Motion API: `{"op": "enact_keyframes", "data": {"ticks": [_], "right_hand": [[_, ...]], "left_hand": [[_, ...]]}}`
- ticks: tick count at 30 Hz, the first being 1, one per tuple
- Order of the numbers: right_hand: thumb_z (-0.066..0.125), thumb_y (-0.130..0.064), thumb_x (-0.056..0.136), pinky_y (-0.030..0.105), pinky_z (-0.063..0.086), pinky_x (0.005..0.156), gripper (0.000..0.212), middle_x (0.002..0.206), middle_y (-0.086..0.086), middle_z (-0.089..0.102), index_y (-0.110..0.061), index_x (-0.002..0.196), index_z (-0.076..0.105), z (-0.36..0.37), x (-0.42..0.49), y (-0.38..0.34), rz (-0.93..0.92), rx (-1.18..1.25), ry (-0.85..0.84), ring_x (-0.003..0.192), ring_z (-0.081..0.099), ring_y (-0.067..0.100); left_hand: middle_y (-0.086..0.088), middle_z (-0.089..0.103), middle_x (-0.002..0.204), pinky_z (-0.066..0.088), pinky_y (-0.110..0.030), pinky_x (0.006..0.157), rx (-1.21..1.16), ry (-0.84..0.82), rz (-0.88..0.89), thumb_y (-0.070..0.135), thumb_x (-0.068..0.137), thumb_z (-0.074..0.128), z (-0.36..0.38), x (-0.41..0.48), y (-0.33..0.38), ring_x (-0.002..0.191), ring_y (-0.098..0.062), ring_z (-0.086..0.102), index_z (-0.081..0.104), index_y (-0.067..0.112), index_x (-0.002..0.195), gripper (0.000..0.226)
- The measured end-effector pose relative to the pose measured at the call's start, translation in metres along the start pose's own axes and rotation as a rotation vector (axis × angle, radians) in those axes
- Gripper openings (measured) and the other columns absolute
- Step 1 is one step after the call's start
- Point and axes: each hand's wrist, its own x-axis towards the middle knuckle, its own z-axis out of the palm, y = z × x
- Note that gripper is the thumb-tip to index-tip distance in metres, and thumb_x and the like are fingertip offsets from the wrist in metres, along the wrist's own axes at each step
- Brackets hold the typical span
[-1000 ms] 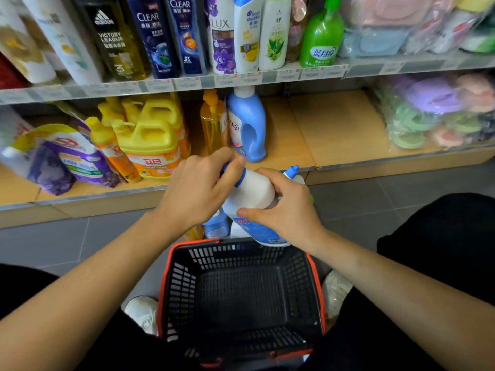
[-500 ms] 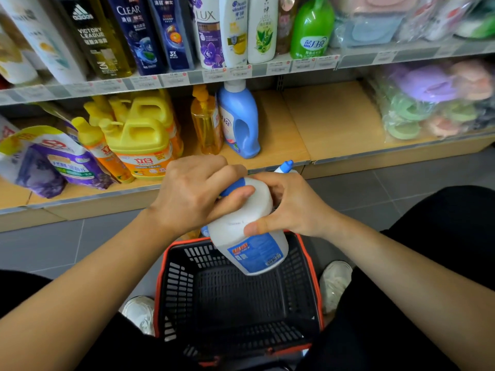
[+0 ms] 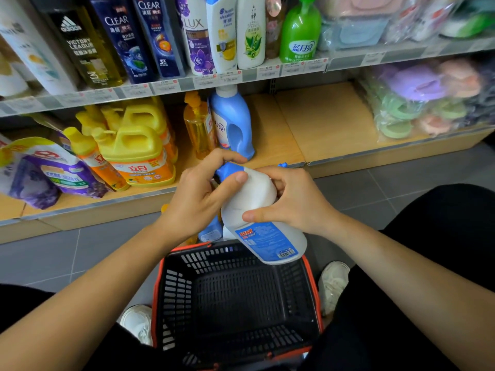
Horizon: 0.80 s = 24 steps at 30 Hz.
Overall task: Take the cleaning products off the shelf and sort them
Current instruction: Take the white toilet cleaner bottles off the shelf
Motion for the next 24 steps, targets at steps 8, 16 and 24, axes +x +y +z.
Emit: {"op": "enact_keyframes", "data": {"ticks": [8, 16, 24], "right_hand": [[0.092, -0.023, 0.061, 0.029, 0.057, 0.067, 0.046, 0.093, 0.003, 0.077, -0.017, 0.103, 0.073, -0.023, 0.005, -0.003, 0.045, 0.287, 0.120, 0.083, 0.074, 0.017], [0.083, -0.011, 0.072, 0.031, 0.058, 0.067, 0.030, 0.096, 0.009, 0.077, -0.013, 0.100, 0.074, -0.031, 0.005, -0.006, 0.111, 0.498, 0.222, 0.087, 0.074, 0.024], [0.080, -0.024, 0.079, 0.037, 0.059, 0.079, 0.043, 0.111, 0.012, 0.075, -0.008, 0.117, 0.067, -0.044, 0.010, -0.003, 0.177, 0.704, 0.340, 0.102, 0.073, 0.028]], "left_hand": [[0.003, 0.067, 0.122, 0.053, -0.030, 0.087, -0.205, -0.214, -0.106, 0.029, 0.101, 0.052, 0.009, -0.009, -0.026, 0.108, -0.022, 0.063, 0.058, 0.023, 0.133, 0.033], [-0.002, 0.069, 0.131, 0.057, -0.037, 0.097, -0.511, -0.400, -0.373, 0.017, 0.090, 0.075, 0.031, -0.032, -0.040, 0.121, -0.022, 0.066, 0.051, 0.014, 0.139, 0.055], [0.003, 0.074, 0.120, 0.060, -0.034, 0.088, -0.440, -0.313, -0.420, 0.028, 0.068, 0.092, 0.035, -0.039, -0.047, 0.108, -0.019, 0.072, 0.063, 0.022, 0.125, 0.064]]}}
